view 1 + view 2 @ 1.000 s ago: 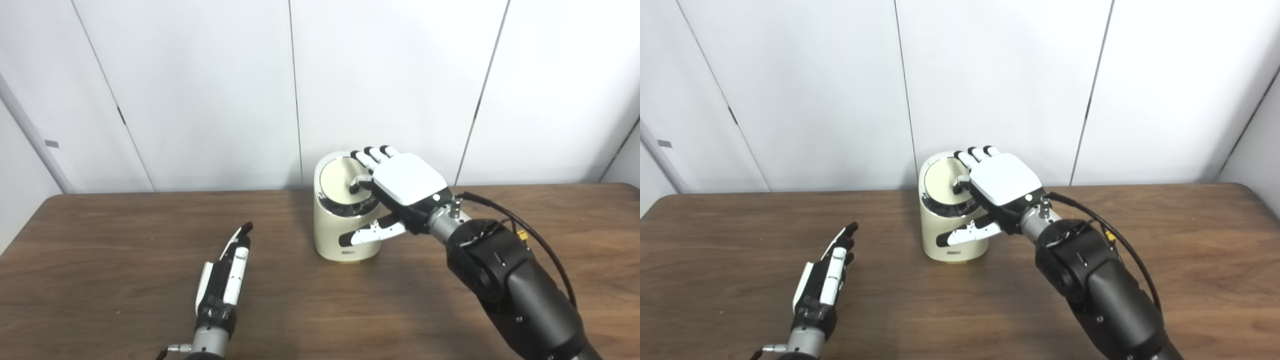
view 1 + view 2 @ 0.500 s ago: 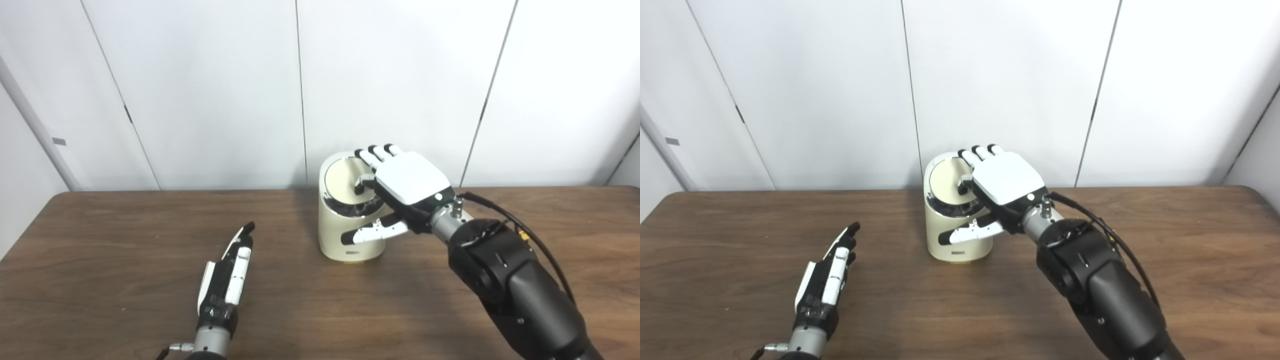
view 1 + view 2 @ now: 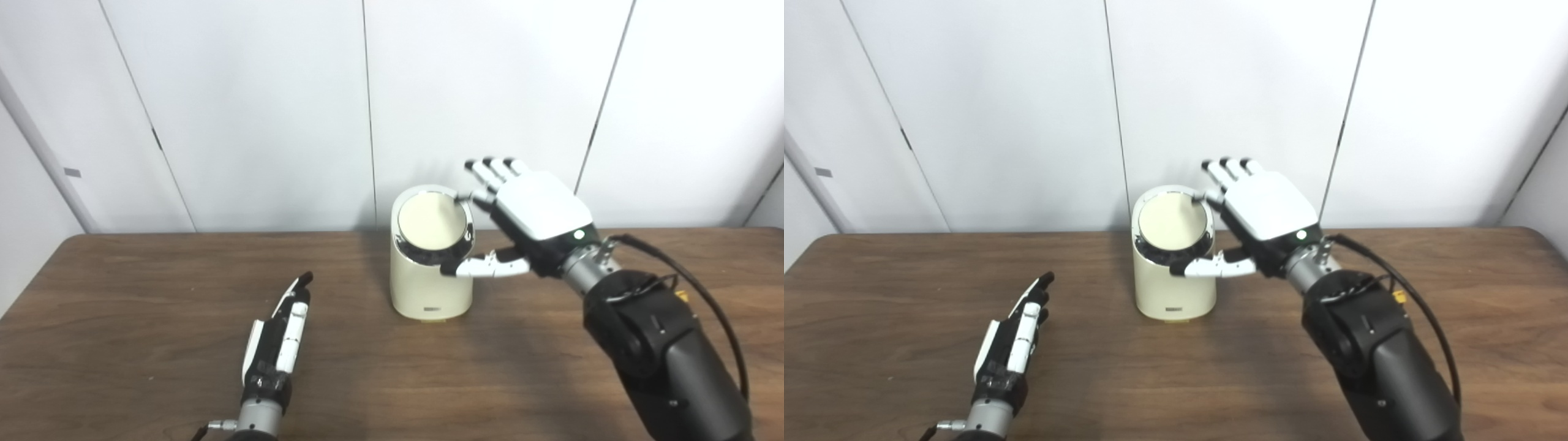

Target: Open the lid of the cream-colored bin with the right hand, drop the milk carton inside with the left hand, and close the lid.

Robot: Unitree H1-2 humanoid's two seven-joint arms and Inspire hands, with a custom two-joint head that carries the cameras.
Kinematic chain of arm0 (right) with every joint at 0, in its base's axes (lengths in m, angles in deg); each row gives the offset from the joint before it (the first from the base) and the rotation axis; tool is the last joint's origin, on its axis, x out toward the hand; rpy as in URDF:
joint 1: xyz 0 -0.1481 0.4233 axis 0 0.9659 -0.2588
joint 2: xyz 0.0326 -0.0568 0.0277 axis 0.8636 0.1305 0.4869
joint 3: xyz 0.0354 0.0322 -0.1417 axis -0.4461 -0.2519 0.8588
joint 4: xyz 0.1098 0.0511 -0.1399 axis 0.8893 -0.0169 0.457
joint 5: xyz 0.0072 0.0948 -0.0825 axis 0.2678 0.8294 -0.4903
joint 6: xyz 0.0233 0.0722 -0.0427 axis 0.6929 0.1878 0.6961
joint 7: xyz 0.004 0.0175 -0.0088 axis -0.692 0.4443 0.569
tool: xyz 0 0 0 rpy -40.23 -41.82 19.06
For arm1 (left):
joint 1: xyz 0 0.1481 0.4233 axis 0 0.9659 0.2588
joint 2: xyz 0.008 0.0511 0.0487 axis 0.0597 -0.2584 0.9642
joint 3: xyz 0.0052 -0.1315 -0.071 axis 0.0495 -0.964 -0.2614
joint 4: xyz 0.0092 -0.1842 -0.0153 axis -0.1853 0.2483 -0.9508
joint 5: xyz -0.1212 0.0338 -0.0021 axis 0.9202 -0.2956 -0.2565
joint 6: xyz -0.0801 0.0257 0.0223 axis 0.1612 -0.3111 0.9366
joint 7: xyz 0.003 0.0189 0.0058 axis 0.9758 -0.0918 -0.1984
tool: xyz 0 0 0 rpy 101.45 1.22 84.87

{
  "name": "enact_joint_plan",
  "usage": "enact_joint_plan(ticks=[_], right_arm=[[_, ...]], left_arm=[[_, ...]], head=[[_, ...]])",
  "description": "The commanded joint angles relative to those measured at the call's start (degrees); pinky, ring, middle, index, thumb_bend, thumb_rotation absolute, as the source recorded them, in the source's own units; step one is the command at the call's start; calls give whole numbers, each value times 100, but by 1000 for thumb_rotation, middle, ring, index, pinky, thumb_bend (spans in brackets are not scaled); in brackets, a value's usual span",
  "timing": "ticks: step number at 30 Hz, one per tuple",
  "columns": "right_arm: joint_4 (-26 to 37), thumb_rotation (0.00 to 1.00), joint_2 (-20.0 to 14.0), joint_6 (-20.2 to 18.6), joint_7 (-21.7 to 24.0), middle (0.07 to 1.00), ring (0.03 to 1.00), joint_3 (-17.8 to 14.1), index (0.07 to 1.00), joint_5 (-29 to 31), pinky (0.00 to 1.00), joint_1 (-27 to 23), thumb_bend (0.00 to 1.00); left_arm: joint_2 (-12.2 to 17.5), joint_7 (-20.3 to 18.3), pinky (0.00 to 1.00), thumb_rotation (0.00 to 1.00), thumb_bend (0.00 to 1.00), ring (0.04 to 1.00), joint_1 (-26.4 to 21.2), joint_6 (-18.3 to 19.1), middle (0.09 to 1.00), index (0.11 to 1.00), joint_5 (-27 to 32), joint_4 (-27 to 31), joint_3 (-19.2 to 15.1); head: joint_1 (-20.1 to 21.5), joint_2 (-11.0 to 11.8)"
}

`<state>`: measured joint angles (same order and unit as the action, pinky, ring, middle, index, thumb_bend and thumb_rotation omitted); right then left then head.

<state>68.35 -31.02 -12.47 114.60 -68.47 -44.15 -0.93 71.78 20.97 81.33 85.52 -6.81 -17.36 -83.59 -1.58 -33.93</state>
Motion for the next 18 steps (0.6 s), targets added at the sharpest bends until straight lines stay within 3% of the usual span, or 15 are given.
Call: enact_joint_plan(ticks=[1,8,13,18], right_arm=[[251,990,22,-112,-196,1000,1000,-196,851,94,1000,-48,597],[362,994,64,-307,-276,1000,1000,-586,869,368,1000,510,605],[343,950,178,-484,-440,1000,1000,-867,886,966,1000,990,587],[264,891,501,-794,-557,998,1000,-1375,925,2289,956,1526,577]], left_arm=[[-1,41,1000,938,600,1000,-179,-170,1000,956,-44,72,1],[4,29,1000,936,574,1000,-202,-237,1000,986,4,56,-22],[41,-7,1000,902,564,1000,-209,-287,1000,1000,63,54,-73],[120,-68,1000,902,541,1000,-124,-338,989,992,122,147,-120]], head=[[-3,4],[-16,28],[-5,30],[-4,-3]])
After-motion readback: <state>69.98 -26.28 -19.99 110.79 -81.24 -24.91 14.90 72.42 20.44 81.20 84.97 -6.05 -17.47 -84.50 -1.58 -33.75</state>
